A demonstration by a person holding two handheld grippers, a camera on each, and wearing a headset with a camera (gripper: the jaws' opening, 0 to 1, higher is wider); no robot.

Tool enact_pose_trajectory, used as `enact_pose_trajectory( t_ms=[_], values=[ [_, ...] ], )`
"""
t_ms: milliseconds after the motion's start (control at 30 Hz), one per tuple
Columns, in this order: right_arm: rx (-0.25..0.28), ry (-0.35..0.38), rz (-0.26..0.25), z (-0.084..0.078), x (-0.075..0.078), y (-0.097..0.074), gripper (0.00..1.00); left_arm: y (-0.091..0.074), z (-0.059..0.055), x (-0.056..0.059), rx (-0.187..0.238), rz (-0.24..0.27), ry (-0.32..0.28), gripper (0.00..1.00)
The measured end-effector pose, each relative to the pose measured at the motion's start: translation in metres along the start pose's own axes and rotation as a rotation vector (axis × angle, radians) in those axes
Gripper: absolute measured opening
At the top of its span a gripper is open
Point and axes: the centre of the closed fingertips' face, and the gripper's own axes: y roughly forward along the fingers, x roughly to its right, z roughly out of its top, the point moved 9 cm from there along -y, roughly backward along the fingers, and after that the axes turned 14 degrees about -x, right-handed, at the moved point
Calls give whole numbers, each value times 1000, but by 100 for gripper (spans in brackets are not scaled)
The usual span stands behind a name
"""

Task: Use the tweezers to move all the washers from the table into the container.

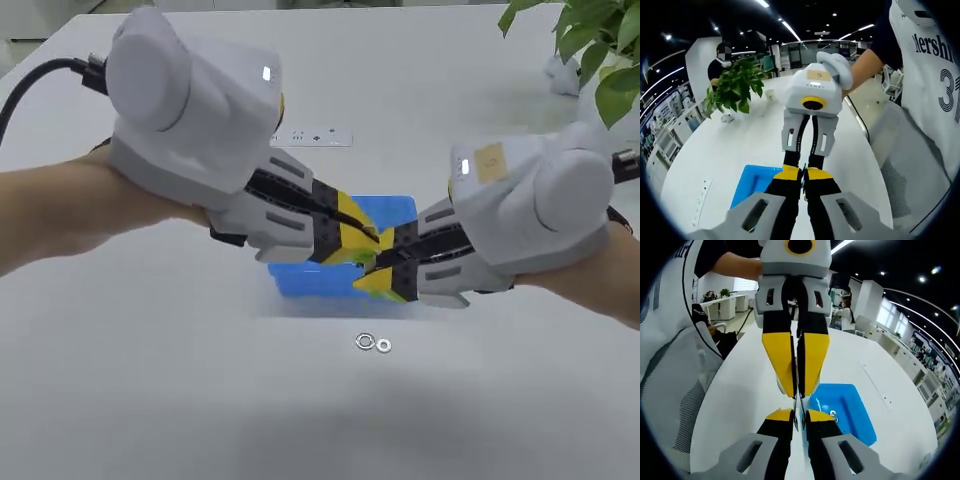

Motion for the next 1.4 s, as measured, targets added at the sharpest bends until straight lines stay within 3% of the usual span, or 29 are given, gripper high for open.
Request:
enact_pose_trajectory(
  t_ms=[233, 600, 833, 1167, 1400],
  values=[
    [5, 13, 26, -6, -18, 1, 11, 6, -3, 16, -8, -16, -13, 6],
    [-10, 24, 36, -16, -38, 7, 11, 16, -17, 33, 24, -12, -110, 7],
    [-33, 32, 54, -24, -49, 18, 11, 27, -27, 43, 6, -17, -132, 6],
    [-25, 80, 43, -32, -49, 27, 11, 36, -34, 42, -6, -5, -142, 6],
    [-29, 87, 17, -33, -42, 33, 11, 38, -37, 34, -8, -2, -147, 7]
  ],
)
